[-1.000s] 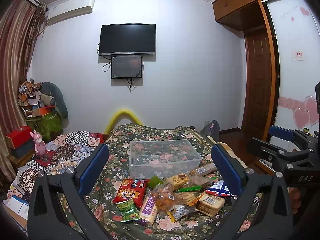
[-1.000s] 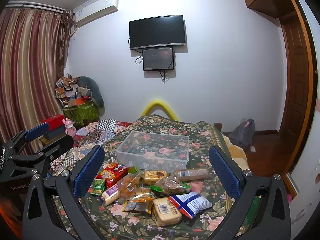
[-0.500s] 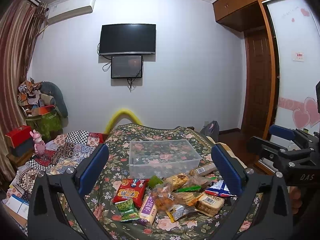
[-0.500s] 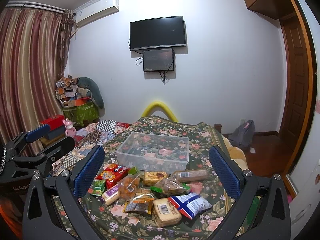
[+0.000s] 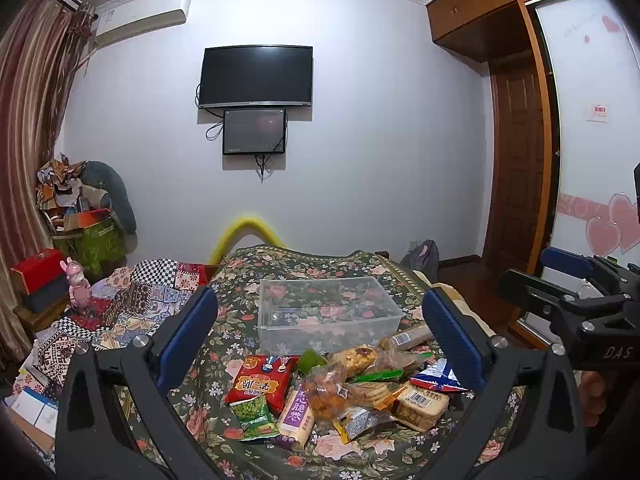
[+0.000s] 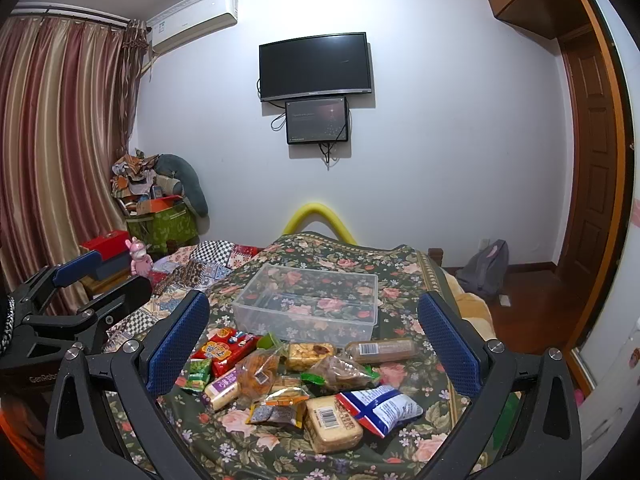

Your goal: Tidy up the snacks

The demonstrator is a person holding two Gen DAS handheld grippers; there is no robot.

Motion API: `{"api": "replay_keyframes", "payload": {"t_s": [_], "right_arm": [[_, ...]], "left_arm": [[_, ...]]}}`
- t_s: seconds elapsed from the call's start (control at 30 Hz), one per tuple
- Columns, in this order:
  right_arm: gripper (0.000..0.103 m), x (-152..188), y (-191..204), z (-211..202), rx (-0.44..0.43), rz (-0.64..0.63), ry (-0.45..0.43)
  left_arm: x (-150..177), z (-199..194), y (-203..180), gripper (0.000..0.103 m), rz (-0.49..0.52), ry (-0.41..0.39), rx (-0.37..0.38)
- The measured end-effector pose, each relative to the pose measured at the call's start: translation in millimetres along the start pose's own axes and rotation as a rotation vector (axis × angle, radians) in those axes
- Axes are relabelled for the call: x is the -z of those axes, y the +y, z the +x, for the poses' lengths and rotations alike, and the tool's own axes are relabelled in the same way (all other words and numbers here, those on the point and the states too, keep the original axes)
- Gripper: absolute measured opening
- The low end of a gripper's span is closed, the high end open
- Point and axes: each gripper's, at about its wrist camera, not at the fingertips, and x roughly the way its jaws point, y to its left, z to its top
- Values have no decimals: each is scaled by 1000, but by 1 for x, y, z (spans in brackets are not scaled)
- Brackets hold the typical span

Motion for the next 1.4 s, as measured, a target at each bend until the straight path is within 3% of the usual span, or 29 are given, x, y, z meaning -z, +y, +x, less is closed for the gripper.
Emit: {"api": "replay_keyframes", "payload": {"t_s": [1.13,1.27,1.4], "right_arm": [[103,2,3,3,-16,15,13],[101,10,-3,10,-13,21,37],[97,21,-12,22,-3,27,81]], "left_arm": [[6,8,-5,103,-2,20,20],[12,19,1,89,-14,70,41],[22,33,12,84,-18,127,40]]}}
